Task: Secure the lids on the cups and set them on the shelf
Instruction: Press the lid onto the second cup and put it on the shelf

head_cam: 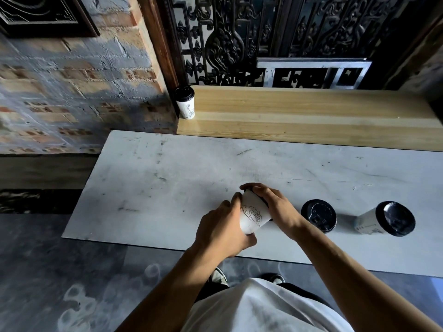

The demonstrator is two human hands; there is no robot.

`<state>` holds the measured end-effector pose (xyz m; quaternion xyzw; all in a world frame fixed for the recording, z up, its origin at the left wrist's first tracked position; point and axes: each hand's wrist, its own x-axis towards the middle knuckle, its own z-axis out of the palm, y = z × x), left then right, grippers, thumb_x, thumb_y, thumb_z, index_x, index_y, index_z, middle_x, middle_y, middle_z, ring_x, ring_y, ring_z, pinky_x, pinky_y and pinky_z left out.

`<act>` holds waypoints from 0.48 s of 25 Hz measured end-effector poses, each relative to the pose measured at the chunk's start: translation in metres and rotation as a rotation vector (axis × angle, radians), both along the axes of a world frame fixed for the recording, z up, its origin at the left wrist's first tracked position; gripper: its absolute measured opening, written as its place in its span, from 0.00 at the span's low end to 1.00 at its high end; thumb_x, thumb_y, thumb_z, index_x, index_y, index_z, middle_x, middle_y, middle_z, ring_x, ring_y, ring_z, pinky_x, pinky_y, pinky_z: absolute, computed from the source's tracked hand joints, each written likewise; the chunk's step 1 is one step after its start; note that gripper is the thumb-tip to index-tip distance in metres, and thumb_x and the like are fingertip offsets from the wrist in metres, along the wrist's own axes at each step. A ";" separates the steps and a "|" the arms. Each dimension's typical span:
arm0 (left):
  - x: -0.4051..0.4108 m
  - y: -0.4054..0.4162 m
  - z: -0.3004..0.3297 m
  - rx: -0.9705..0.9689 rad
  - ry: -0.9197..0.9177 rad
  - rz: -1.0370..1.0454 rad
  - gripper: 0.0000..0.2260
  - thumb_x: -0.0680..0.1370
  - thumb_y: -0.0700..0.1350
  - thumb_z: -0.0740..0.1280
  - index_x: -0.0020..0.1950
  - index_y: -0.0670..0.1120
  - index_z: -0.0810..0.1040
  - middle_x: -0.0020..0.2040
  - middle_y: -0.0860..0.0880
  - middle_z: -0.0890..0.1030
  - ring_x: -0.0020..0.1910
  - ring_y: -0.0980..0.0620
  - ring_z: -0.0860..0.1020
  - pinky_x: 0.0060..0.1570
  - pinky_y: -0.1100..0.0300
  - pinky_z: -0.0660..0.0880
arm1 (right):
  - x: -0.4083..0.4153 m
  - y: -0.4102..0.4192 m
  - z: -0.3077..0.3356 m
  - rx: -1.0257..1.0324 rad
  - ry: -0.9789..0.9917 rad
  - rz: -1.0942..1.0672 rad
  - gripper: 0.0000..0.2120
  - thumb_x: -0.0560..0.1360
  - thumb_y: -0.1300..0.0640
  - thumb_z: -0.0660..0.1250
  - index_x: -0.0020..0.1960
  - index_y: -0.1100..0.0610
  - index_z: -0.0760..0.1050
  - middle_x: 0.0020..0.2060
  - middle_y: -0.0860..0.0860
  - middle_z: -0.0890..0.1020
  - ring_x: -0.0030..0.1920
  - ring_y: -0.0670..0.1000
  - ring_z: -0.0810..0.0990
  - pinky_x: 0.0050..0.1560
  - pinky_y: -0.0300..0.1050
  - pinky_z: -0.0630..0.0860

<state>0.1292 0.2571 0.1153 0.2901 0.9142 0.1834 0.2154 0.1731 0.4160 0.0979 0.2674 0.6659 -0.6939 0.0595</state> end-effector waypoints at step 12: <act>-0.005 0.007 0.014 0.450 -0.432 0.459 0.19 0.84 0.61 0.55 0.69 0.53 0.70 0.58 0.48 0.82 0.50 0.50 0.80 0.42 0.60 0.74 | -0.002 -0.009 -0.001 -0.587 0.153 -0.337 0.30 0.73 0.49 0.59 0.74 0.55 0.71 0.58 0.62 0.80 0.53 0.63 0.81 0.57 0.57 0.77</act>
